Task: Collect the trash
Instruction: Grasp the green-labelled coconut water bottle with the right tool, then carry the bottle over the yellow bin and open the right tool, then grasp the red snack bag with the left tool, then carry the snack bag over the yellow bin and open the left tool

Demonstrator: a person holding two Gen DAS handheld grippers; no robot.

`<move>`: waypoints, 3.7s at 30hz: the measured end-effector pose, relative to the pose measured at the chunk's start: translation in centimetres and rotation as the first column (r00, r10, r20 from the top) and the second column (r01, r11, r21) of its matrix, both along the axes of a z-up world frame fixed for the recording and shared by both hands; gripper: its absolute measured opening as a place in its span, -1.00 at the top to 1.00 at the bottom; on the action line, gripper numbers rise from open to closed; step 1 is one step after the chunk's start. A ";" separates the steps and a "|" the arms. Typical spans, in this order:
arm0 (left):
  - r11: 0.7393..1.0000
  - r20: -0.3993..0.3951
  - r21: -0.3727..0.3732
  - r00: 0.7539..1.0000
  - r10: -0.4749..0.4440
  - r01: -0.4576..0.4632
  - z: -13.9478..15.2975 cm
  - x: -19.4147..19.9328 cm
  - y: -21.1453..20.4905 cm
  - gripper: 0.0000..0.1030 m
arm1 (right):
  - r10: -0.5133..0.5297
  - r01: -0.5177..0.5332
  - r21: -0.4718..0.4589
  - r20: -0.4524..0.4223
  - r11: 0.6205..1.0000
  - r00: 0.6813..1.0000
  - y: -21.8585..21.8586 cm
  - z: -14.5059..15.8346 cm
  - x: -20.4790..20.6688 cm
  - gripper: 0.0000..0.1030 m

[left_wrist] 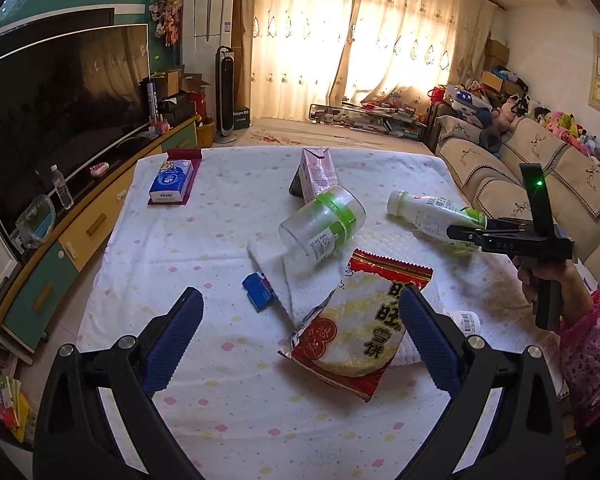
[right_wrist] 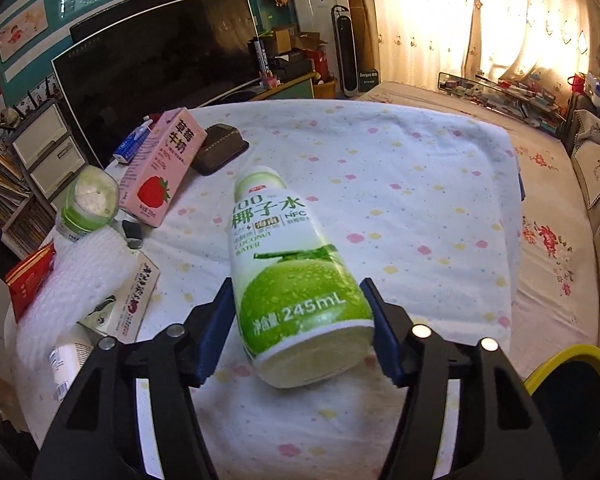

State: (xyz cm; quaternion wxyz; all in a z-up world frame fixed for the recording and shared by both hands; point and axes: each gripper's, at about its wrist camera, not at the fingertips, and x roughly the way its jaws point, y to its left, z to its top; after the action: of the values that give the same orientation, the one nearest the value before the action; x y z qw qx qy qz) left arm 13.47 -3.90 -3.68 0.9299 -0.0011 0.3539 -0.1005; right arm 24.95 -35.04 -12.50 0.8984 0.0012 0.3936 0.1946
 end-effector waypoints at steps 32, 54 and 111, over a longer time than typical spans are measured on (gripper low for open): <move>1.000 0.014 0.004 1.000 -0.024 0.024 -0.1 -0.8 -0.5 -0.88 | -0.062 0.050 0.068 0.186 0.996 0.981 -0.5 8.9 -8.6 0.04; 0.995 -0.039 0.013 0.994 -0.099 0.099 -2.2 0.4 -2.4 -0.88 | -0.641 0.630 -0.153 -0.034 0.762 0.767 -20.1 -4.2 -9.0 0.04; 0.807 0.062 0.057 0.805 -0.590 0.587 3.8 1.4 -21.5 0.85 | -0.677 0.678 -0.087 0.053 0.729 0.734 -20.9 -1.4 -15.9 -0.04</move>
State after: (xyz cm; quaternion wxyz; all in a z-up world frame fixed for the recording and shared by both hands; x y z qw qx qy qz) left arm 14.82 -25.36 0.12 0.8656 0.1287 0.3027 -0.3774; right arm 9.07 -55.97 -13.92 0.9098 0.0977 0.3676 -0.1661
